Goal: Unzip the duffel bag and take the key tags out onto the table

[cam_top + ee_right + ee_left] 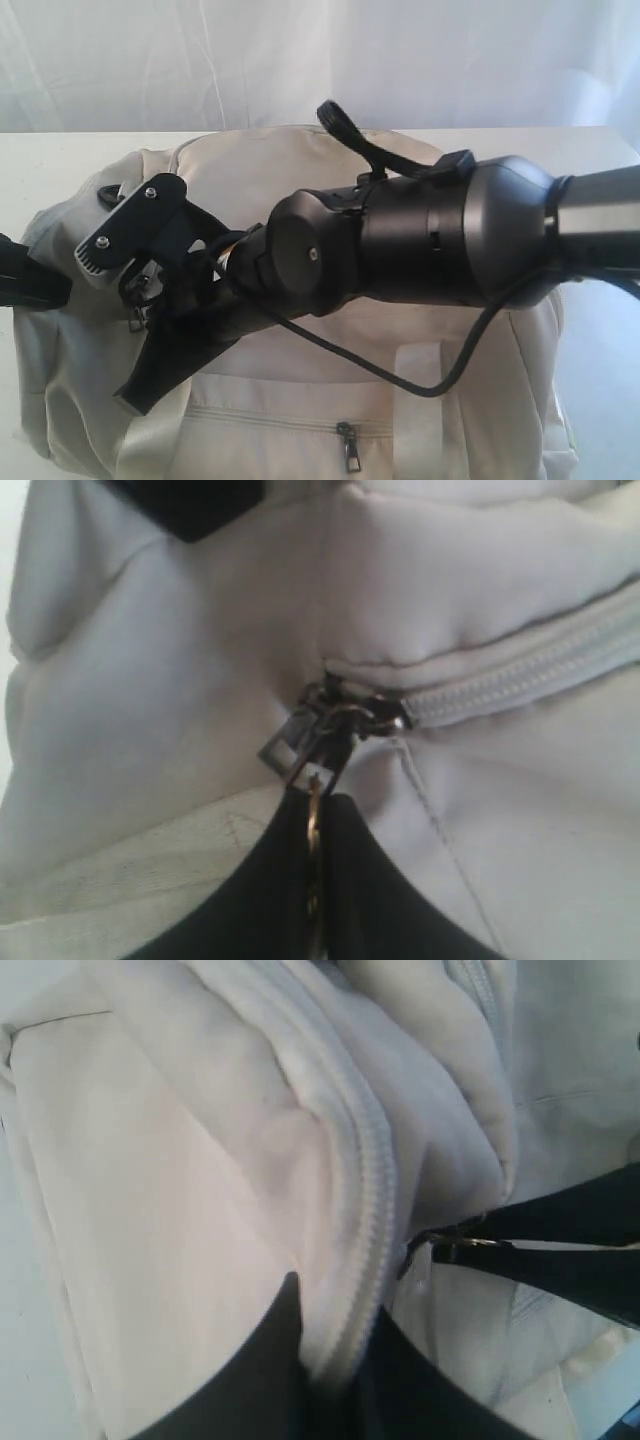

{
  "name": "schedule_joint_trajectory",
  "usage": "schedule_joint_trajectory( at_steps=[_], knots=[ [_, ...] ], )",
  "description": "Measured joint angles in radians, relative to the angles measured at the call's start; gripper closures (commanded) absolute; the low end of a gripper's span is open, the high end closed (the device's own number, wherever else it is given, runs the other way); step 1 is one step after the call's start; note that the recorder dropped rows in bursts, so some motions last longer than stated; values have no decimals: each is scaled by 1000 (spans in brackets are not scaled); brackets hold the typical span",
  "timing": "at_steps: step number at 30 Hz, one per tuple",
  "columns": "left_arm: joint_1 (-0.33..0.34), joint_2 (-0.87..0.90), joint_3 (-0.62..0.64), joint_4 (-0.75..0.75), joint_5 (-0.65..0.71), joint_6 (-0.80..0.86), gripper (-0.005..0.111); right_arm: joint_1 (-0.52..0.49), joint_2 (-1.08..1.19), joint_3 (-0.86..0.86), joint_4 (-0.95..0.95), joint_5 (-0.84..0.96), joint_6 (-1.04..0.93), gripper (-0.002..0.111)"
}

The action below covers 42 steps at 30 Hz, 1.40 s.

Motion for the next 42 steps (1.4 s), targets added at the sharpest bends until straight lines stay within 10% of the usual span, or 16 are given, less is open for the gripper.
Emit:
schedule_joint_trajectory(
  at_steps=[28,42],
  knots=[
    [0,0,0,0,0,2,107,17,31,0,0,-76,-44,84],
    [0,0,0,0,0,2,107,30,31,0,0,-84,-60,105]
  ],
)
